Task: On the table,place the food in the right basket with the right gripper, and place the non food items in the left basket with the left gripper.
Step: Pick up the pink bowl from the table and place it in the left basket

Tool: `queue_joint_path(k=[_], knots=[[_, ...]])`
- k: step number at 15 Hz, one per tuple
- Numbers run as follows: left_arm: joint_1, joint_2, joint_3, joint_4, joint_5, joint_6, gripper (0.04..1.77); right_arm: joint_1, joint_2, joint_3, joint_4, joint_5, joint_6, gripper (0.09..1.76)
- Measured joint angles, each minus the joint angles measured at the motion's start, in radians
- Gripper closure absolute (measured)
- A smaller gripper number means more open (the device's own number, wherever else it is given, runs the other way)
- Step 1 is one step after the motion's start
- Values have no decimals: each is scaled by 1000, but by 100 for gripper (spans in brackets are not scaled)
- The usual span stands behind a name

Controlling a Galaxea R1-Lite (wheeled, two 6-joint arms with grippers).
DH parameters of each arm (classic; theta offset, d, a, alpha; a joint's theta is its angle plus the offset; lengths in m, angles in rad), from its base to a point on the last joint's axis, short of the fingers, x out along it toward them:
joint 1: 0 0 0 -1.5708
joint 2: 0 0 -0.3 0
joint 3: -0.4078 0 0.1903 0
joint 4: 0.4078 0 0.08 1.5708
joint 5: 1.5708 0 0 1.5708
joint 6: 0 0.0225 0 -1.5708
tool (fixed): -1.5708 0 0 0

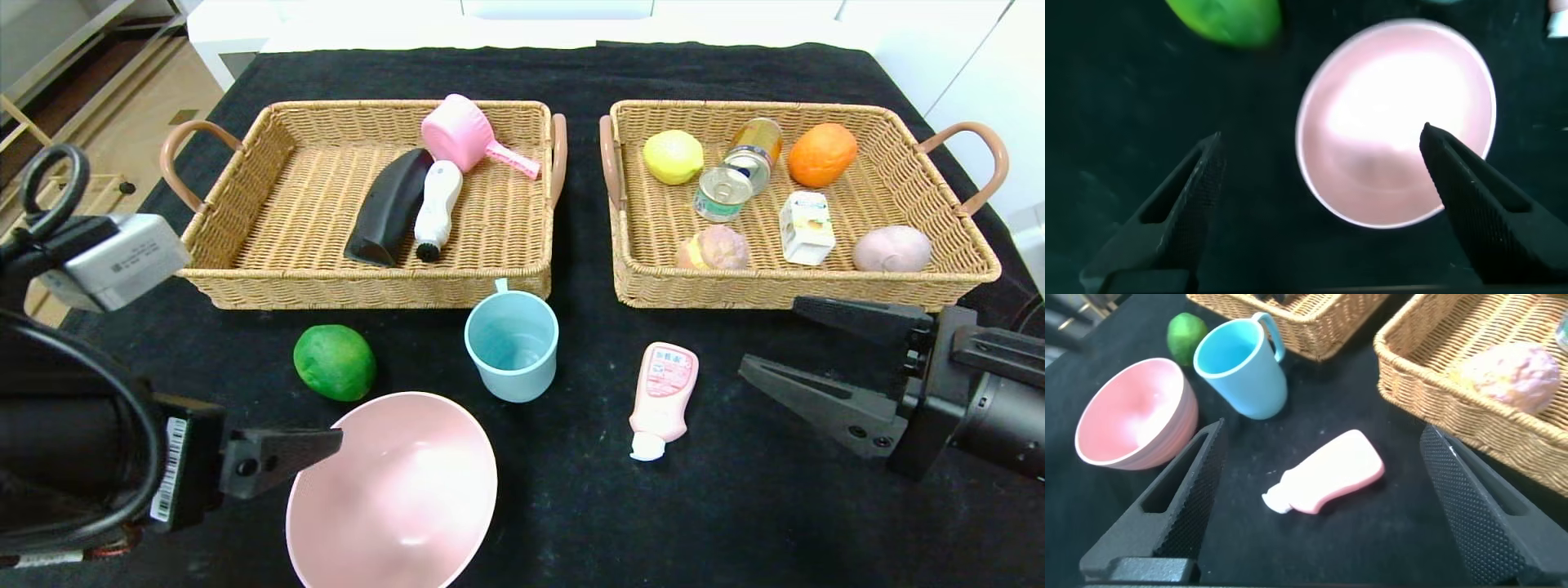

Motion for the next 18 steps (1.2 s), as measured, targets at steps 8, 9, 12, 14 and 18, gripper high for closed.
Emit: queue_joint_path(k=[8, 9, 12, 14, 18], knots=[[-37, 61, 84, 13, 5, -47, 9, -13, 3, -4, 2, 0, 0, 14], [-37, 68, 89, 10, 6, -61, 9, -14, 3, -4, 2, 0, 0, 14], [-37, 92, 93, 8, 6, -71, 9, -16, 4, -4, 3, 0, 0, 14], [-37, 110, 93, 6, 7, -84, 9, -16, 4, -4, 3, 0, 0, 14], [-37, 145, 115, -64, 12, -90, 9, -17, 6, -4, 2, -1, 0, 14]])
